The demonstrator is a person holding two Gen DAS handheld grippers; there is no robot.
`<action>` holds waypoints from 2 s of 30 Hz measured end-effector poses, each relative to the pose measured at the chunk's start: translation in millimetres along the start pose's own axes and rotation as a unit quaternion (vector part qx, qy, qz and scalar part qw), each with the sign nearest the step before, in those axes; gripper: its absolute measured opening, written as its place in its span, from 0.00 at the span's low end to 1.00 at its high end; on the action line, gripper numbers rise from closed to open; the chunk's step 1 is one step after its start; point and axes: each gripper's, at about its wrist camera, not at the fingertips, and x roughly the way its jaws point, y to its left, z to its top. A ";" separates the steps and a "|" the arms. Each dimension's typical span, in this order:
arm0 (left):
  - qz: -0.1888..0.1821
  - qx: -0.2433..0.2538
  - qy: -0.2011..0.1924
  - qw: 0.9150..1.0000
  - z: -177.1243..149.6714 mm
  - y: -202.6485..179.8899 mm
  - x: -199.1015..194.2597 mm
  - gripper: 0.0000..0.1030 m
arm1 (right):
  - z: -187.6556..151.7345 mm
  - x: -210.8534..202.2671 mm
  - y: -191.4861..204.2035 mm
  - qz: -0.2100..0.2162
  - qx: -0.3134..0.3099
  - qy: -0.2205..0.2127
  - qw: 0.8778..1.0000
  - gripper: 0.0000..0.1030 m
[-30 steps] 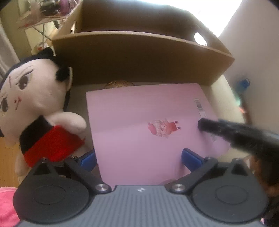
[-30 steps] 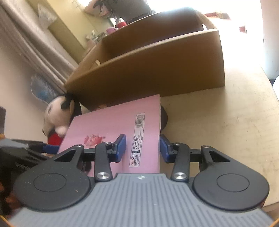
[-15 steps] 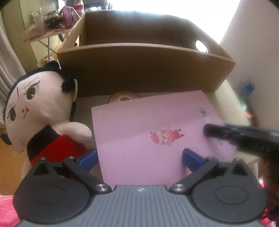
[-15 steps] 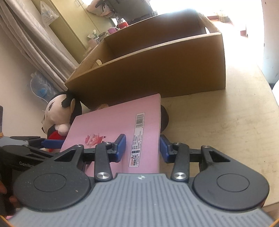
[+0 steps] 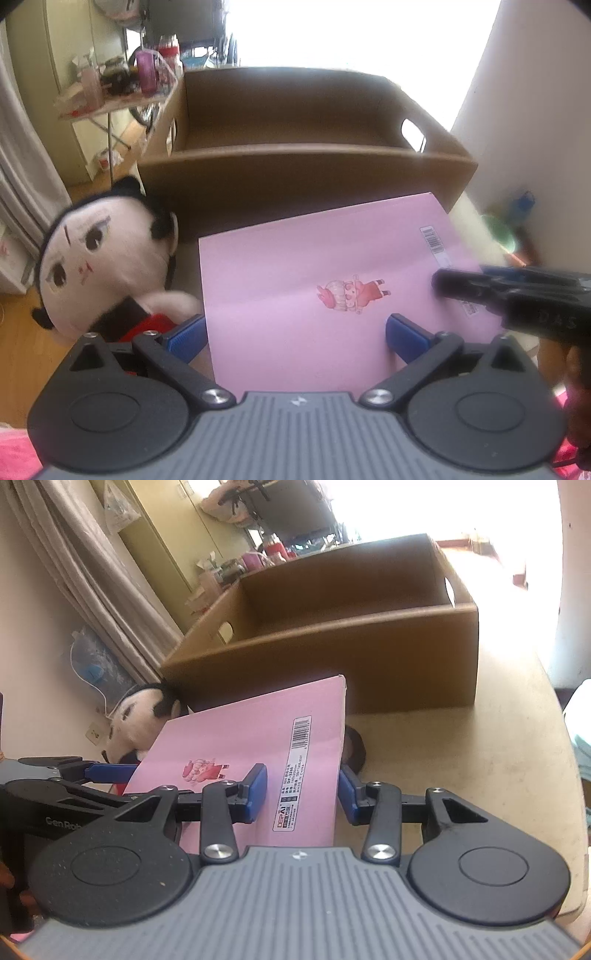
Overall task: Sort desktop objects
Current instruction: 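Carry the pink book with the right gripper over the cardboard box, then lower the pink book into the box and open the right gripper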
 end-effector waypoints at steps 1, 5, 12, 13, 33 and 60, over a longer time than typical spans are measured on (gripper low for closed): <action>0.000 0.002 -0.007 1.000 2.7 -1.5 -2.4 0.99 | 2.9 -3.4 1.9 0.000 -0.002 -0.004 1.000 0.40; -0.007 -0.002 -0.022 1.000 15.8 -2.8 -10.6 0.99 | 17.2 -19.1 10.0 0.002 -0.011 -0.022 1.000 0.40; -0.015 -0.004 -0.064 0.998 40.1 -6.2 -22.9 0.99 | 42.7 -42.0 14.9 -0.009 -0.027 -0.059 0.998 0.40; -0.017 -0.006 -0.070 0.997 43.8 -6.3 -24.9 0.99 | 46.6 -45.4 14.9 -0.010 -0.028 -0.063 0.998 0.40; -0.031 0.042 -0.114 0.992 164.2 -19.0 25.7 1.00 | 159.7 -3.7 -26.9 -0.012 0.018 -0.100 0.995 0.40; -0.080 -0.034 0.112 0.990 202.4 12.0 204.0 1.00 | 193.9 79.2 -87.6 -0.093 -0.012 -0.018 0.995 0.71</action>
